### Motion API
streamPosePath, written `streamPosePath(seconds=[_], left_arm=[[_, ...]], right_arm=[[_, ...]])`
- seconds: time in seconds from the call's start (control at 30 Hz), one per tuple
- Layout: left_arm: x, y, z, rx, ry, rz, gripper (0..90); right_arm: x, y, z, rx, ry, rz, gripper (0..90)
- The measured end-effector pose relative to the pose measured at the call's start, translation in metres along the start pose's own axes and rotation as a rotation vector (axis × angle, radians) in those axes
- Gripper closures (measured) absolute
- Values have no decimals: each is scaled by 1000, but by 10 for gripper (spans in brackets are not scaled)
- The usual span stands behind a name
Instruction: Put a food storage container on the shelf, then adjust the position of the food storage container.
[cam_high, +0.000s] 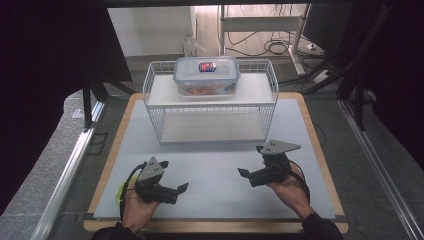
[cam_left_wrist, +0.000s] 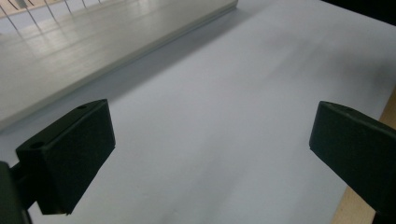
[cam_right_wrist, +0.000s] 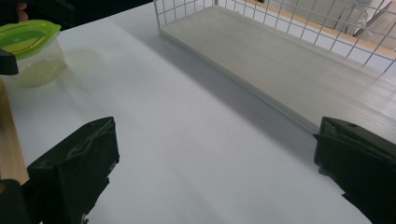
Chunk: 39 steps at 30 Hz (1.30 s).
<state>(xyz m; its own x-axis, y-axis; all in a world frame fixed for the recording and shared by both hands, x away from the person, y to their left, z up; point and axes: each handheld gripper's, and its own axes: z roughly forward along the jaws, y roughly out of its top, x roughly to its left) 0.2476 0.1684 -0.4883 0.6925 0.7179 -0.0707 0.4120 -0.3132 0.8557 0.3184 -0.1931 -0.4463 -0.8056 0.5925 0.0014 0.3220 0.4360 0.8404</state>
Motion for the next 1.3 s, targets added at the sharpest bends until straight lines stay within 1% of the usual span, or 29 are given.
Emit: streamPosePath(seconds=[0.03,0.1,0.13,0.2,0.27,0.33,0.4,0.57,0.67,0.7,0.73,0.8,0.83,0.87,0.9,0.93,0.97,1.0,1.03,1.1,1.13,1.17,1.2,1.23,1.27,1.3], left_arm=[[-2,-2,0,-9,-4,6,4],[-7,-4,-2,-30,8,31,19],[-9,-4,-2,-24,4,42,20],[-12,-4,-1,-7,10,54,17],[-12,-2,0,3,5,48,19],[-12,-2,-1,4,7,45,21],[-11,-2,-1,4,11,36,21],[-9,-1,-4,-1,21,34,20],[-7,-1,-6,-1,26,24,21],[-7,-1,-7,-1,34,23,21],[-6,0,-8,4,39,17,22],[-4,0,-11,15,34,-9,31],[-4,0,-11,15,34,-9,34],[-1,0,-15,19,32,-28,38],[0,0,-17,25,31,-37,41],[1,0,-19,29,38,-39,42],[2,0,-22,31,56,-43,46],[4,-1,-25,32,75,-52,67],[4,-1,-25,32,75,-52,105],[10,-6,-36,38,100,-80,191],[13,-8,-41,37,102,-89,287],[16,-11,-47,28,95,-107,405],[19,-12,-52,18,88,-132,474],[19,-12,-52,18,88,-132,547],[24,-16,-63,11,97,-160,614],[24,-16,-63,11,97,-160,670]], right_arm=[[1,-5,-2,-6,2,-1,2],[2,-11,-2,-6,1,-8,8],[2,-14,-2,1,-6,-10,9],[3,-26,1,41,-19,-16,12],[1,-32,4,63,-27,-15,13],[-1,-35,5,72,-25,-1,15],[-3,-35,6,68,-20,7,18],[-2,-35,6,70,-21,3,21],[-3,-36,7,76,-18,5,22],[-3,-36,7,77,-19,7,22],[-3,-36,7,78,-20,9,22],[-3,-37,7,80,-18,13,23],[-3,-37,7,80,-18,13,23],[-3,-37,7,84,-21,12,23],[-3,-37,7,86,-22,11,23],[-3,-37,8,86,-22,11,23],[-3,-37,8,87,-23,10,24],[-3,-37,8,90,-24,8,24],[-3,-37,8,92,-25,7,25],[-3,-37,8,95,-27,3,27],[-2,-37,8,94,-28,3,29],[-2,-37,8,95,-28,3,31],[-2,-37,8,95,-27,4,33],[-2,-37,8,95,-27,4,33],[-2,-38,8,101,-26,6,36],[-2,-38,9,103,-26,4,37]])
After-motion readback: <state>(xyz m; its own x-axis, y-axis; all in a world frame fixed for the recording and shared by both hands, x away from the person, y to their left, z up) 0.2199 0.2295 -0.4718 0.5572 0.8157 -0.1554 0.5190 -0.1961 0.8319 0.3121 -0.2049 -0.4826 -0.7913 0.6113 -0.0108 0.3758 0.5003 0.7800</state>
